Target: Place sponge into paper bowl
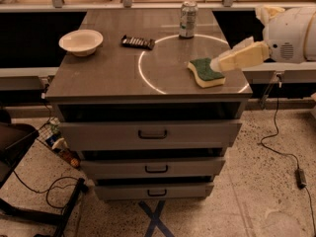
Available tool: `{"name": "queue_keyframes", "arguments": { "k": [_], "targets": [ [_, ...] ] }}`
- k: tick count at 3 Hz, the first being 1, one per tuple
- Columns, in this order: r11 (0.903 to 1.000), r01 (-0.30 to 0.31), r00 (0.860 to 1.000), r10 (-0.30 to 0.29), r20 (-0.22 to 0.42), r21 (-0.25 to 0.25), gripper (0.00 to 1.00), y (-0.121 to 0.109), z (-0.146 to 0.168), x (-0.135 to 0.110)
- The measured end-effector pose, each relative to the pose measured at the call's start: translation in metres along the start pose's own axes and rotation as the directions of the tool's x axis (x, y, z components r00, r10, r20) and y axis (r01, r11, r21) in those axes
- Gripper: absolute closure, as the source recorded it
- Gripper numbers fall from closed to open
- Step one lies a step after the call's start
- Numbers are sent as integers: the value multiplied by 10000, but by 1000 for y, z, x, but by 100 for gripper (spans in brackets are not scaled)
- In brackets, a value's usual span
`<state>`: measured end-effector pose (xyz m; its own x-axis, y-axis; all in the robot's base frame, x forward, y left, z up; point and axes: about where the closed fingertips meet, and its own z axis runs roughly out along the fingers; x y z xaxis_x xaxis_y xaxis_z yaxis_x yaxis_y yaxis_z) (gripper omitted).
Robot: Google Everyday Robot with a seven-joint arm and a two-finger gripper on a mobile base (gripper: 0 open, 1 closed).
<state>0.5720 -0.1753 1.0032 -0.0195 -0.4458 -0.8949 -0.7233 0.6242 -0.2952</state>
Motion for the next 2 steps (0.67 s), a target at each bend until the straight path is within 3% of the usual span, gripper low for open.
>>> {"name": "queue_keyframes", "arguments": {
  "k": [2],
  "targets": [
    [9999,113,9999,-114,127,70,0,0,2,-6]
  ]
}}
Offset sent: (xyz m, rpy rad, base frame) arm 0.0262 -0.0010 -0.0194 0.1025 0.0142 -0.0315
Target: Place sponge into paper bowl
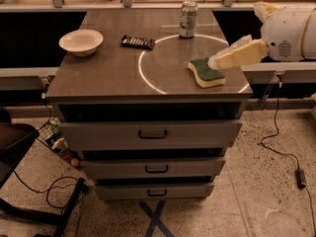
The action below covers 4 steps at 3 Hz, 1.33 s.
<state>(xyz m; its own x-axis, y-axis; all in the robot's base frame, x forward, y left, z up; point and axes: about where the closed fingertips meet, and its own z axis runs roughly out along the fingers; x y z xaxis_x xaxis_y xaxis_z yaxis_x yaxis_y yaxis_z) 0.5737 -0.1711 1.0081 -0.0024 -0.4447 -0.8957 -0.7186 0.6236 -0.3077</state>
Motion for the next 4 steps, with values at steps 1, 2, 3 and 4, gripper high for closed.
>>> {"name": "queue_keyframes", "arguments": {
  "k": [1,2,3,4],
  "targets": [
    [9963,-844,9957,837,389,166,0,-8,13,25],
    [9860,-1586,9843,1538,870,520,0,-13,24,56],
    [9791,-1889,9768,1794,1167,758,0,-16,37,77],
    [9785,-1917,9756,1815,1237,765,0,-15,50,90]
  ]
}}
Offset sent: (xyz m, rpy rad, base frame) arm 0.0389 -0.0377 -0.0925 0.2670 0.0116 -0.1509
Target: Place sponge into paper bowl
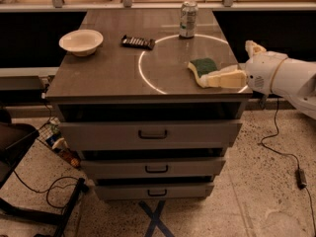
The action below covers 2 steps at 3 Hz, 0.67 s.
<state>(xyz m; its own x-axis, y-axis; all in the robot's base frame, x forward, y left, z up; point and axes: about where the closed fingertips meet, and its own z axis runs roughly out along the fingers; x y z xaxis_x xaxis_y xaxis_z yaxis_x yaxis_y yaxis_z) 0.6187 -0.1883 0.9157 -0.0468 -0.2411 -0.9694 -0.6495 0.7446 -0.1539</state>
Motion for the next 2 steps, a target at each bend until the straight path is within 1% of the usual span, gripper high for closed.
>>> {"name": "queue_keyframes", "arguments": {
  "k": [1,2],
  "targets": [
    [10000,-67,9999,67,97,34,0,-1,8,13],
    [9997,-258,9994,258,250,1,0,-4,16,25]
  ]
}}
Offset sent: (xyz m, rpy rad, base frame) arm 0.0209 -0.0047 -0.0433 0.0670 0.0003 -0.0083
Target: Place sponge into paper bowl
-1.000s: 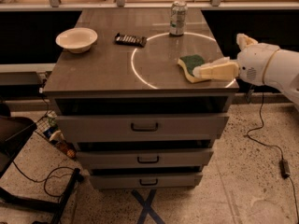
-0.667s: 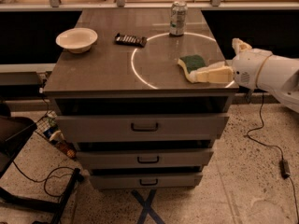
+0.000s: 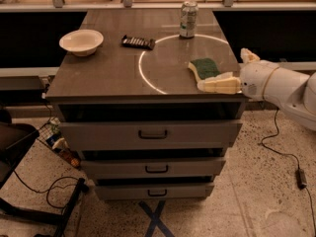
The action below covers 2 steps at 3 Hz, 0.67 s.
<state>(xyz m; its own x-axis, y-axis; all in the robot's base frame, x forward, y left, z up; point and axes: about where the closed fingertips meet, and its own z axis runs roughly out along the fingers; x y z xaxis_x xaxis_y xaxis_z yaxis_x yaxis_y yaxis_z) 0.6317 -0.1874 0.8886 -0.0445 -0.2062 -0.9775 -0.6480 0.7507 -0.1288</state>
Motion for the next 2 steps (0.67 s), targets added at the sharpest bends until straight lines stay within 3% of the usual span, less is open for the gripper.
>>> {"name": "queue_keyframes", "arguments": {
  "k": [2],
  "targets": [
    [9977,-565,9981,574,212,-385,0,-7,31,21]
  ]
}}
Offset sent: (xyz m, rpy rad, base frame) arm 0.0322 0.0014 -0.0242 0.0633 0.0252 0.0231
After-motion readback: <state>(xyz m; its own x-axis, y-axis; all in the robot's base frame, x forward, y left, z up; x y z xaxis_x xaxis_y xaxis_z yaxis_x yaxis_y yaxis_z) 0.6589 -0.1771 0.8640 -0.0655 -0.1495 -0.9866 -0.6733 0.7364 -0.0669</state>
